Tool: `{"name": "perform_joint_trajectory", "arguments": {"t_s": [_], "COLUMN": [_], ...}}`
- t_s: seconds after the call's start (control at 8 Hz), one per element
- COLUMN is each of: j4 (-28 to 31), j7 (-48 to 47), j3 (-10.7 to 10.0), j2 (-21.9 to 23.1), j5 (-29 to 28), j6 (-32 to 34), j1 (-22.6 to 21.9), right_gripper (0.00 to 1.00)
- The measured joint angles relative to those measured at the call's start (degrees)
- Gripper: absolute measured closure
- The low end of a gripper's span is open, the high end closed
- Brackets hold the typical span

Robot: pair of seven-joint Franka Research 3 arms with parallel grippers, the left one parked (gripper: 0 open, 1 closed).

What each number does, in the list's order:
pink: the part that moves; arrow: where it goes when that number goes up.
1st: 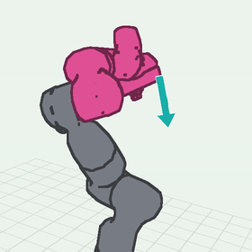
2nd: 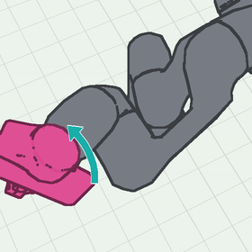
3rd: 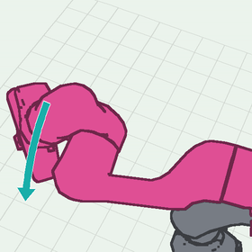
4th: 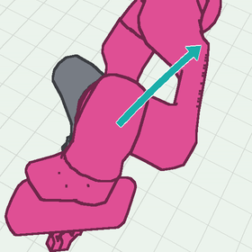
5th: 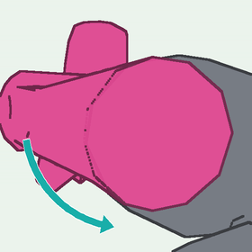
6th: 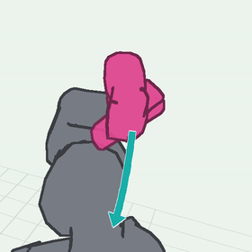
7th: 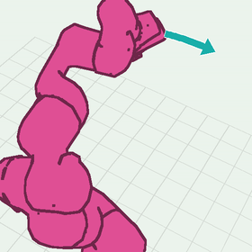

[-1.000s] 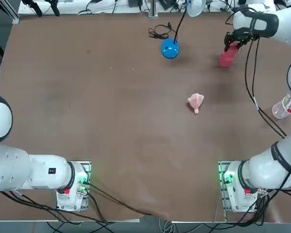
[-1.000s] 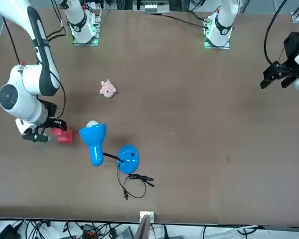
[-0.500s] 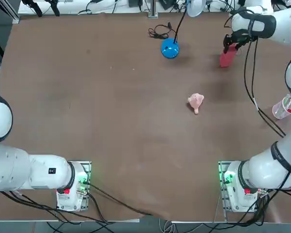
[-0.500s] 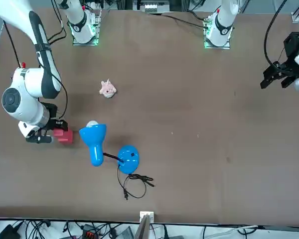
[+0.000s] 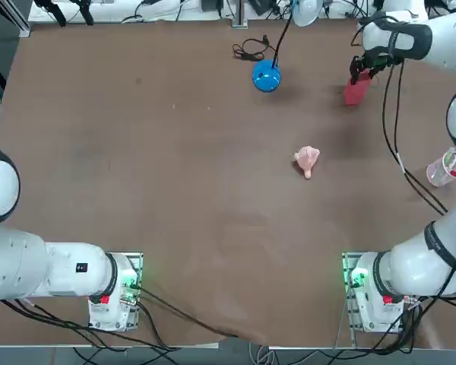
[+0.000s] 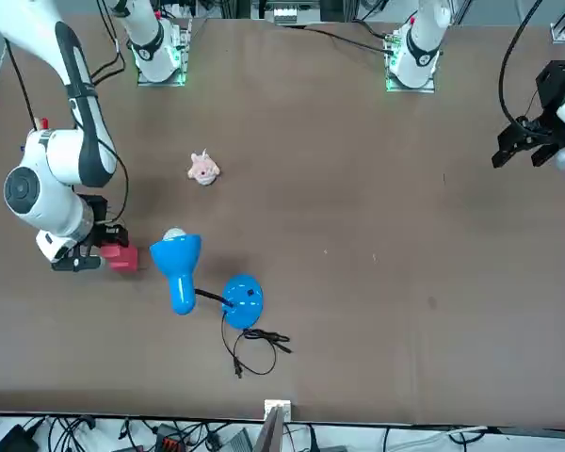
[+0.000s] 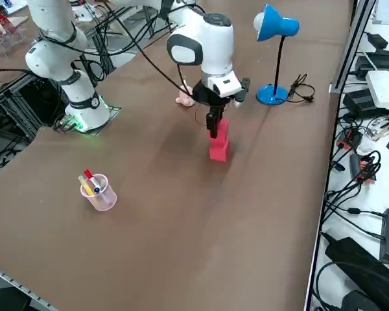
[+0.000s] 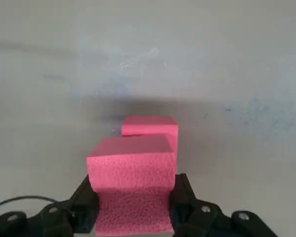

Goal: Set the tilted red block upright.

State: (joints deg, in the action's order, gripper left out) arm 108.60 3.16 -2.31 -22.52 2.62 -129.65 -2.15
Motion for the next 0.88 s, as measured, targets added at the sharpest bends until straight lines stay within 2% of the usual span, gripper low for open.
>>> {"name": "perform_joint_trajectory", "arguments": {"t_s": [0.88], "j4": [-0.5], "j7": [0.1], "j3": [-0.2], "j2": [-0.6], "j5": [0.0], "j6": [-0.8], "j1": [0.7], "right_gripper": [0.28]}}
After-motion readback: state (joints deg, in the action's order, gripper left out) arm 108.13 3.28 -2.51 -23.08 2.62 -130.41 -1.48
